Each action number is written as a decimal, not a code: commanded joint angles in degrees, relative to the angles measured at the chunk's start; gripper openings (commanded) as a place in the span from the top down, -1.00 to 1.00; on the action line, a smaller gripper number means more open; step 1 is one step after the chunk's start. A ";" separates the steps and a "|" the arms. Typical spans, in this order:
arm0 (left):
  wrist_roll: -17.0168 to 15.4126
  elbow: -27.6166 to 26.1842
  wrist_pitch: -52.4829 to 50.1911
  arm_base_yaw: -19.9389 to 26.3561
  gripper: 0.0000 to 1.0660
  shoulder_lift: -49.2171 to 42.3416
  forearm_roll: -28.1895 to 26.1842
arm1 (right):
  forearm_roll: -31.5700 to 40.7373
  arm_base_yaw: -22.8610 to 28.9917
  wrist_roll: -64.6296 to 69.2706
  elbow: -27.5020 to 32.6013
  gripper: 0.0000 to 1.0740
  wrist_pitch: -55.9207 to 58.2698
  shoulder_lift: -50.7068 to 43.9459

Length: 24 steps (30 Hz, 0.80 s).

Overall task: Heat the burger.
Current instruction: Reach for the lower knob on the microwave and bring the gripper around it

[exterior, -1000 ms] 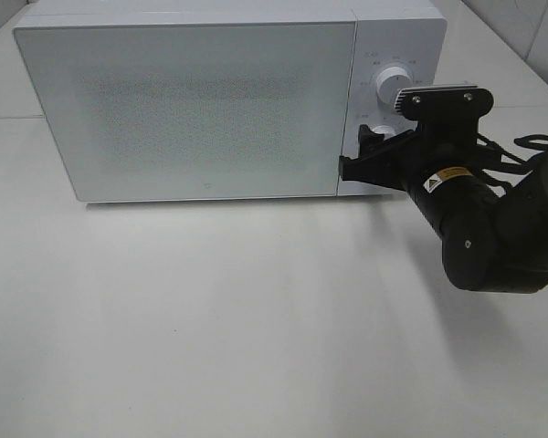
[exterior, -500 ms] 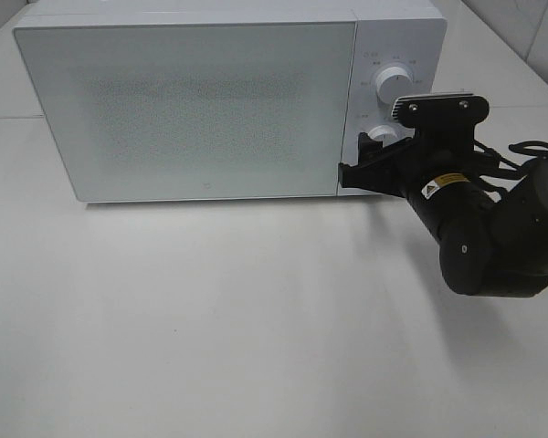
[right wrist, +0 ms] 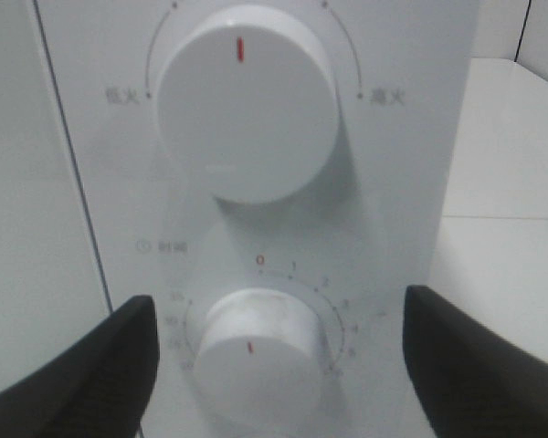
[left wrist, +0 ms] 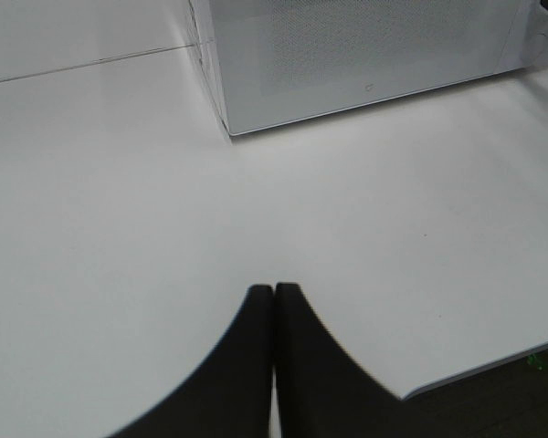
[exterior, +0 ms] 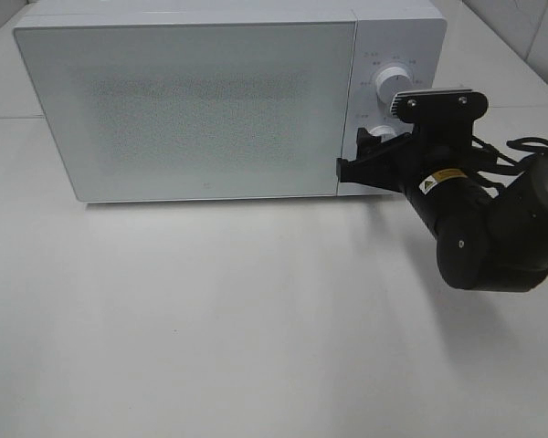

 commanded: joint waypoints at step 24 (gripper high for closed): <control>-0.29 0.11 -0.80 0.23 0.99 -1.43 -0.17 | -0.29 -0.06 -1.15 -3.04 -0.18 -6.36 3.72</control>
